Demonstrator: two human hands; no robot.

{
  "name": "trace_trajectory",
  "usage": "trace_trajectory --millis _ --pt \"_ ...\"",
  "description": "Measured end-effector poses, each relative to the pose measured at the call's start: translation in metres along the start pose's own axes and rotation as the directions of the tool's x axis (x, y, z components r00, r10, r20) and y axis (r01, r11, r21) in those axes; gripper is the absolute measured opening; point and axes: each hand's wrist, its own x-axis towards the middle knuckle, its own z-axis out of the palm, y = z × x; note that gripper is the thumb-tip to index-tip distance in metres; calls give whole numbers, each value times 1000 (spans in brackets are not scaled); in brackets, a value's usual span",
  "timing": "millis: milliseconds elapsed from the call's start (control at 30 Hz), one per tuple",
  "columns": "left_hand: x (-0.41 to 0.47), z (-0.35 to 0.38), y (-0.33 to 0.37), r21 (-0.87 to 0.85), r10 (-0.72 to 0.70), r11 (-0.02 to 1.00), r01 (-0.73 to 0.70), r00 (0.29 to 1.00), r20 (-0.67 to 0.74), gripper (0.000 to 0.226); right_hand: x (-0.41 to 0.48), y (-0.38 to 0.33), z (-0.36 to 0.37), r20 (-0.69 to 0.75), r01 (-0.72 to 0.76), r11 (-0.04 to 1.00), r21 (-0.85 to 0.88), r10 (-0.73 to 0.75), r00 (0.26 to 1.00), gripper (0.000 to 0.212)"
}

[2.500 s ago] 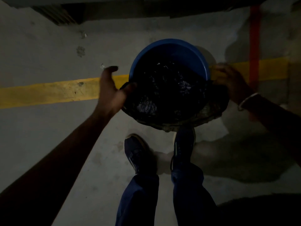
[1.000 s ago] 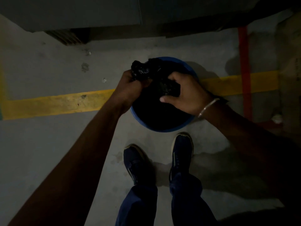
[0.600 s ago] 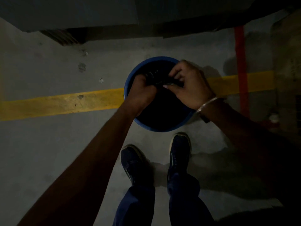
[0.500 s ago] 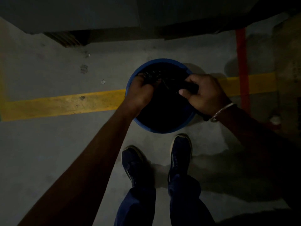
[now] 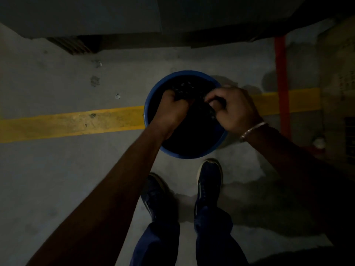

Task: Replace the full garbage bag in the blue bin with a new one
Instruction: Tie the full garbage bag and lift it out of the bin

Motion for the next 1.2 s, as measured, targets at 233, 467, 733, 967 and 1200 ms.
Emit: trace_trajectory --millis 233,467,733,967,1200 --pt "0 3 12 -112 32 993 -36 999 -35 36 -9 1 -1 -23 -141 984 113 144 989 33" --pt "0 2 8 -22 21 1000 -20 998 62 29 17 -5 -10 -134 -194 954 230 229 964 18" --pt "2 4 12 -12 -2 1000 2 1000 -21 24 22 -19 -7 -104 -190 770 609 316 943 25" --pt "2 8 21 -429 -48 896 116 985 166 28 21 -40 10 21 -118 774 622 134 991 60" --pt "-20 -23 45 -96 89 992 -80 992 90 35 49 -43 0 -9 64 936 346 -65 998 32"
